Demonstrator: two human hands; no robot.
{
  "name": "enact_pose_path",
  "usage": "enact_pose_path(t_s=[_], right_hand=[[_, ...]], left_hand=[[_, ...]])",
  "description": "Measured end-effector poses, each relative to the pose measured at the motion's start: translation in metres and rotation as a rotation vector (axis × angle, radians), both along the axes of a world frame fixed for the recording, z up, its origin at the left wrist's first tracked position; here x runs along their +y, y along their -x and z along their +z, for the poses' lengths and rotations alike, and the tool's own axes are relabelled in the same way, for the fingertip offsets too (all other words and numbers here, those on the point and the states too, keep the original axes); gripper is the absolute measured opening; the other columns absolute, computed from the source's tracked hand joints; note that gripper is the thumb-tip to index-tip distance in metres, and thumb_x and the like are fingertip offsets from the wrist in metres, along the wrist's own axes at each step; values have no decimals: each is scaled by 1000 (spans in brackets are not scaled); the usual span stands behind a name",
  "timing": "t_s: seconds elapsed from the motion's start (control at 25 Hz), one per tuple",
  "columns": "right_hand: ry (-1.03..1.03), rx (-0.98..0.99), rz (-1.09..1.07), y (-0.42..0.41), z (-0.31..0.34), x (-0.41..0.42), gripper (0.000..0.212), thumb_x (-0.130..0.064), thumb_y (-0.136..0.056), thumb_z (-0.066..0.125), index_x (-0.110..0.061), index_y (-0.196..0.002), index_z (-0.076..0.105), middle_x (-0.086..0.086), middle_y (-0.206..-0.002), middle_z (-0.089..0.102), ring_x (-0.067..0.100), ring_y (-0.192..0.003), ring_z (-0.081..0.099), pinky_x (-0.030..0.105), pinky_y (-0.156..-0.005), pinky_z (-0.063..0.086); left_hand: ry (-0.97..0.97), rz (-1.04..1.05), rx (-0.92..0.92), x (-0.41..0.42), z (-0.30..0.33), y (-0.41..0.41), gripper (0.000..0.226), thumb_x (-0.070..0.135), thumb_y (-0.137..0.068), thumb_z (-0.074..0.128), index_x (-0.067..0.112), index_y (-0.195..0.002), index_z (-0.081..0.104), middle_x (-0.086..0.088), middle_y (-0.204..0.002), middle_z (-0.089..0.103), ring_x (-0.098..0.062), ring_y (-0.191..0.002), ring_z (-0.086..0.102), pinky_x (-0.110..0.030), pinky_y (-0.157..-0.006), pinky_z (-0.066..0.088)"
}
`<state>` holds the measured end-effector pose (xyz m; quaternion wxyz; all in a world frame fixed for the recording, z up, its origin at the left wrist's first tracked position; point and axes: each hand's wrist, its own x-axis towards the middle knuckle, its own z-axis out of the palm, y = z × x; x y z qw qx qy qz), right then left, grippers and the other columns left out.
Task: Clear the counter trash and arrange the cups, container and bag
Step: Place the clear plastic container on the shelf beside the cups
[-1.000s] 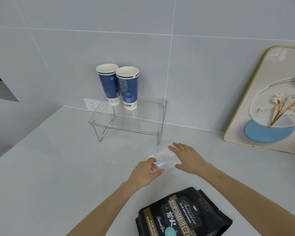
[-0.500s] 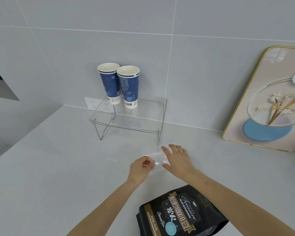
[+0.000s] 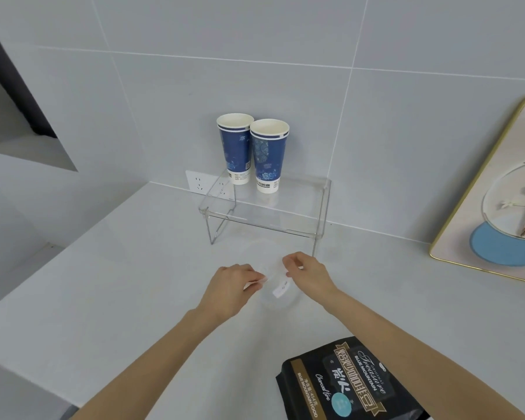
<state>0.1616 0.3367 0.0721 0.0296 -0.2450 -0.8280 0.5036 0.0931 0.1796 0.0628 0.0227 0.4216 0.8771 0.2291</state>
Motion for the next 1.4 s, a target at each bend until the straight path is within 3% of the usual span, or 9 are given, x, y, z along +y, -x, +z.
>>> enact_pose_path(t_s=[0.24, 0.44, 0.56, 0.68, 0.8, 0.92, 1.04, 1.16, 1.4], right_hand=[[87, -98, -45, 17, -7, -16, 34, -28, -87, 53, -10, -116, 51, 6, -107, 60, 25, -106, 58, 30, -83, 43], [139, -97, -65, 28, -12, -28, 29, -24, -85, 54, -12, -112, 53, 2, -95, 59, 20, -93, 58, 33, -87, 47], [150, -95, -73, 33, -12, -30, 27, -24, -85, 54, -13, -110, 54, 1, -90, 60, 18, -88, 58, 31, -84, 47], [164, -100, -81, 34, -10, -31, 27, -23, -85, 54, -13, -110, 55, -2, -83, 60, 17, -84, 58, 25, -73, 47], [98, -107, -66, 34, -8, -32, 25, -21, -86, 52, -12, -109, 56, -6, -76, 57, 17, -84, 58, 30, -79, 50], [63, -95, -44, 35, 2, -32, 24, -20, -87, 50, -11, -108, 56, -7, -75, 56, 19, -81, 57, 36, -86, 51], [54, -30, -16, 42, 29, -30, 23, -20, -87, 51, -10, -107, 57, -8, -72, 57, 17, -81, 58, 31, -78, 53], [42, 51, -2, 55, 63, -28, 20, -20, -88, 53, -9, -104, 58, -7, -71, 57, 16, -82, 59, 25, -71, 51], [-50, 131, 12, 96, 114, -22, 25, -24, -90, 49, -9, -109, 57, -6, -77, 58, 16, -85, 59, 30, -81, 50]], left_hand=[[194, -139, 179, -28, 1, 19, 30, 26, -93, 39, 30, -118, 54, 5, -115, 60, -16, -108, 49, -25, -95, 23], [140, -139, 17, -45, -4, 34, 39, 36, -87, 49, 30, -125, 46, 9, -136, 45, -10, -131, 27, -27, -107, 16], [144, -63, -65, -51, -6, 45, 70, 49, -80, 54, 28, -138, 22, 4, -152, 15, -15, -139, 12, -34, -112, 13], [166, 12, -303, -51, -7, 54, 97, 49, -74, 62, 24, -141, -3, -1, -155, -7, -20, -141, 9, -38, -114, 16], [106, -3, -432, -50, -11, 59, 101, 43, -73, 66, 19, -141, -4, -2, -154, 10, -17, -139, 18, -32, -112, 20], [45, -28, -414, -49, -7, 61, 97, 42, -72, 68, 21, -141, 2, -1, -150, 24, -14, -135, 28, -26, -106, 25], [-88, 17, -369, -52, 14, 70, 98, 43, -66, 72, 23, -141, 12, 4, -141, 36, -11, -124, 38, -20, -97, 27], [-270, 46, -316, -52, 39, 82, 92, 38, -64, 76, 21, -138, 24, 3, -134, 42, -10, -115, 43, -23, -98, 33], [-413, 65, -248, -43, 84, 120, 84, 35, -63, 77, 24, -133, 33, -1, -133, 46, -9, -106, 46, -24, -89, 37]])
